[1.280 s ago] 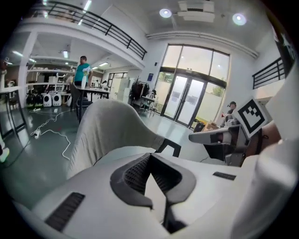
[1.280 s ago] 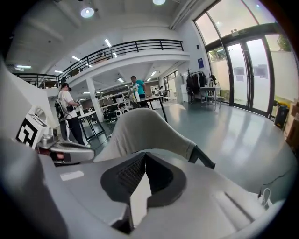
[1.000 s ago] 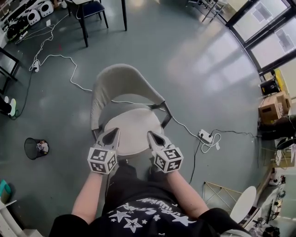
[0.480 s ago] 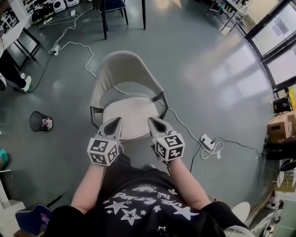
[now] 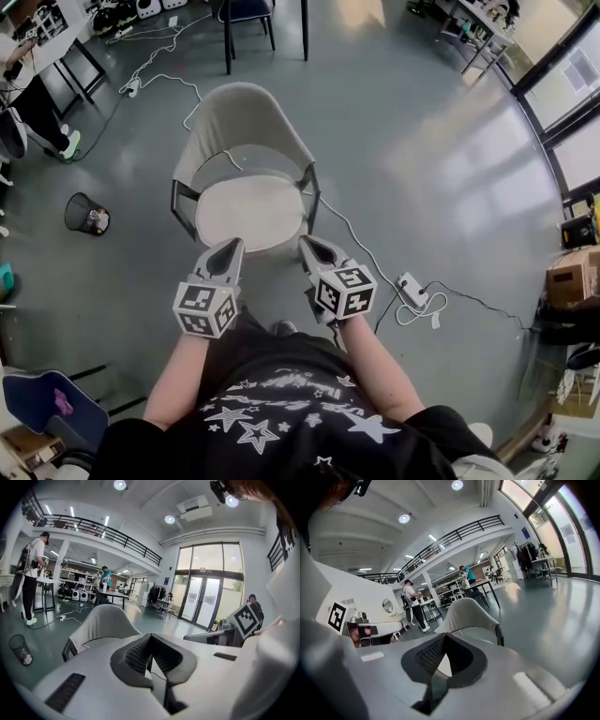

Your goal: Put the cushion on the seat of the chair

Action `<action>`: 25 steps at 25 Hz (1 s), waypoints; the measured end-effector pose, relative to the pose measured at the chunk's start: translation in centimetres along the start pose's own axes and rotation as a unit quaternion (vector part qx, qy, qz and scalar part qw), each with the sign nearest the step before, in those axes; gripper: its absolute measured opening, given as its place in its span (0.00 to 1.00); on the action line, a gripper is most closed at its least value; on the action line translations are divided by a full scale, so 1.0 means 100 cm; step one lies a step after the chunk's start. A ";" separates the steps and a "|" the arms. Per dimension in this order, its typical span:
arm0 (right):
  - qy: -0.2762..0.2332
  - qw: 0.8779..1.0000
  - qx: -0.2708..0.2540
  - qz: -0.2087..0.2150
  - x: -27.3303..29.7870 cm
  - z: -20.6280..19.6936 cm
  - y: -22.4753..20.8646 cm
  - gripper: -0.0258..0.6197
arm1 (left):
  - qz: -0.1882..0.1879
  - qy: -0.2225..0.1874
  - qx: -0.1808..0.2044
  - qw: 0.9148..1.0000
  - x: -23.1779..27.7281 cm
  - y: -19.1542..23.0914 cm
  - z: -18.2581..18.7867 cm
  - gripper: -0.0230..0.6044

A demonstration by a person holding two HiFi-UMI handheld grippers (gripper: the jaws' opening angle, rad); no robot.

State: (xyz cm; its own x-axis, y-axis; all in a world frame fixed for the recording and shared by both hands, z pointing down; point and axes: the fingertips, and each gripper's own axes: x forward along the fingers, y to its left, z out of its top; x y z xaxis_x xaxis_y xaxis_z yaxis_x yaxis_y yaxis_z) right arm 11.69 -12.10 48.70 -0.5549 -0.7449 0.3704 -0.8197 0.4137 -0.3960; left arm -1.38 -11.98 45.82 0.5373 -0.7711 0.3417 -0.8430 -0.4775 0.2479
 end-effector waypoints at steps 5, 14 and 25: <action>0.008 1.000 0.012 0.004 -0.034 -0.023 -0.012 0.04 | 0.014 0.004 -0.002 1.000 -0.016 -0.029 -0.015 0.05; 0.025 0.998 0.050 0.016 -0.050 -0.058 -0.007 0.04 | 0.002 0.035 0.005 0.999 -0.013 -0.056 -0.033 0.05; 0.045 0.998 0.029 -0.009 -0.063 -0.078 0.001 0.04 | 0.000 0.036 -0.037 0.999 -0.042 -0.058 -0.065 0.05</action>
State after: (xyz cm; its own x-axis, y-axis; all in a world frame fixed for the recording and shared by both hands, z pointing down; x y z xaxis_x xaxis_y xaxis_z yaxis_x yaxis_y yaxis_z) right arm 14.01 -3.31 52.92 -0.5523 -0.7006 0.4518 -0.8219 0.3670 -0.4357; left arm 1.46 -3.22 48.87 0.5398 -0.7376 0.4056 -0.8403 -0.4432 0.3123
